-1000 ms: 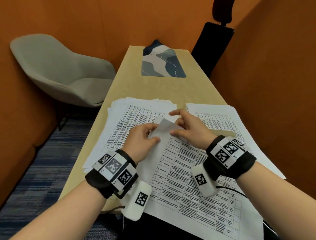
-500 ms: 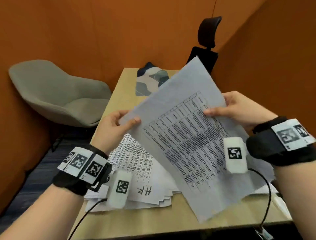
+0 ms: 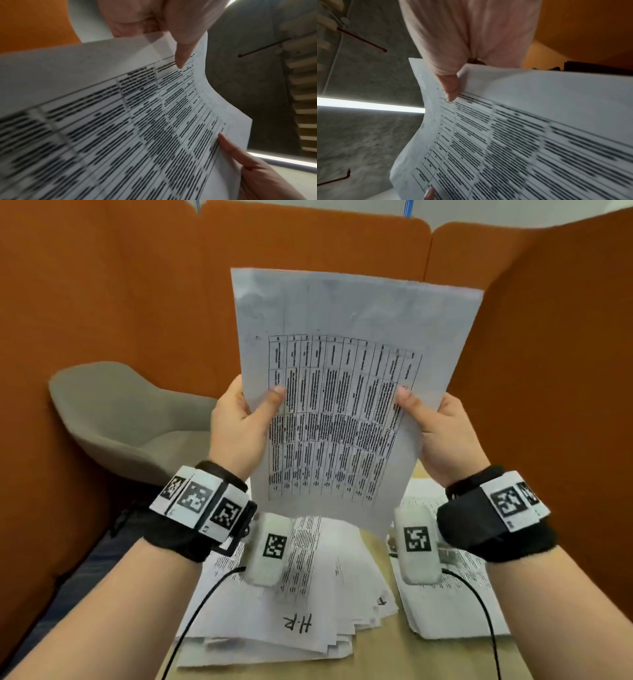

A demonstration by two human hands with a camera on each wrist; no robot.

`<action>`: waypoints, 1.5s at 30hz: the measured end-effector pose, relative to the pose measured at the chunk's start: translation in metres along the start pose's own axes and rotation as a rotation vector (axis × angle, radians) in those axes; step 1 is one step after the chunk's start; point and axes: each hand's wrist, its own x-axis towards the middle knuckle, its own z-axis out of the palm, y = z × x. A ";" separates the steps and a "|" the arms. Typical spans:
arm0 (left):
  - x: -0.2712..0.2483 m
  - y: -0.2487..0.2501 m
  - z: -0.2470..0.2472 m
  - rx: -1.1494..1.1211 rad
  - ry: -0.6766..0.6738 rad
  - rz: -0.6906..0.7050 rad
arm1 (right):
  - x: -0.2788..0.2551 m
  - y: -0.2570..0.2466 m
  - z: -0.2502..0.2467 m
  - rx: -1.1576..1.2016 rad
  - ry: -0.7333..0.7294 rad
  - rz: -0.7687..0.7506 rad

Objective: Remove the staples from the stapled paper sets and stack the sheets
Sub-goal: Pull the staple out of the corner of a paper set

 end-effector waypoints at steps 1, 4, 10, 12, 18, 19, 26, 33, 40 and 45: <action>-0.002 -0.002 -0.002 0.020 0.013 -0.012 | 0.000 0.005 0.002 -0.008 -0.004 0.026; -0.007 -0.015 -0.007 0.086 0.041 -0.094 | -0.003 0.018 0.008 -0.059 -0.087 0.031; -0.003 -0.020 -0.010 0.114 0.075 -0.144 | 0.000 0.008 0.013 -0.061 -0.249 -0.189; -0.003 -0.020 -0.009 0.118 0.092 -0.151 | 0.003 0.006 0.017 -0.177 -0.191 -0.217; -0.006 -0.007 -0.010 0.099 0.062 -0.127 | 0.007 -0.001 0.015 -0.394 -0.048 -0.276; -0.006 -0.004 -0.011 0.069 0.056 -0.117 | 0.007 -0.004 0.015 -0.398 -0.047 -0.292; -0.015 -0.009 -0.012 0.060 -0.057 -0.223 | 0.006 -0.007 0.011 -0.381 -0.064 -0.245; -0.013 -0.022 -0.009 0.119 0.074 -0.192 | 0.015 0.041 -0.039 -0.833 0.028 0.173; -0.006 -0.033 -0.006 0.221 0.088 -0.193 | -0.030 0.126 -0.088 -1.719 -0.475 0.879; -0.005 -0.033 -0.004 0.194 0.091 -0.195 | -0.023 0.134 -0.098 -1.751 -0.386 0.859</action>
